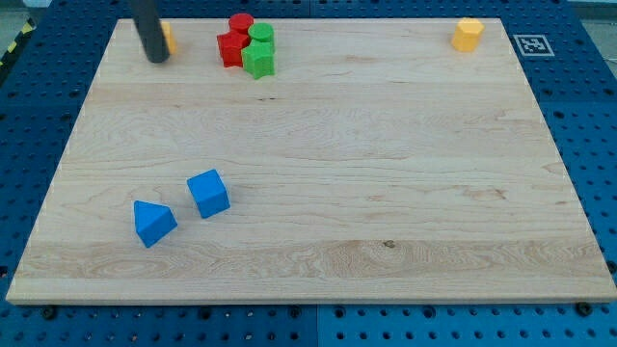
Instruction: Move the yellow heart closer to the red star
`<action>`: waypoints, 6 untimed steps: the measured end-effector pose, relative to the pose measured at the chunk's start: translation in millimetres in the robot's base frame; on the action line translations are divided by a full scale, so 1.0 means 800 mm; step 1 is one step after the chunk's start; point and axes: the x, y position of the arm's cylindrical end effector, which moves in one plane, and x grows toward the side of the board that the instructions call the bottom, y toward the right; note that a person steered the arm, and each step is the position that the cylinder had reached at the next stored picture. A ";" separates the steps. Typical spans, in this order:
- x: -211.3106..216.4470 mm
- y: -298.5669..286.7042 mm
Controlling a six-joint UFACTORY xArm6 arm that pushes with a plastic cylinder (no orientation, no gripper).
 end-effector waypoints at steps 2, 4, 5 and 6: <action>-0.013 -0.083; -0.029 0.013; 0.083 0.099; 0.133 0.128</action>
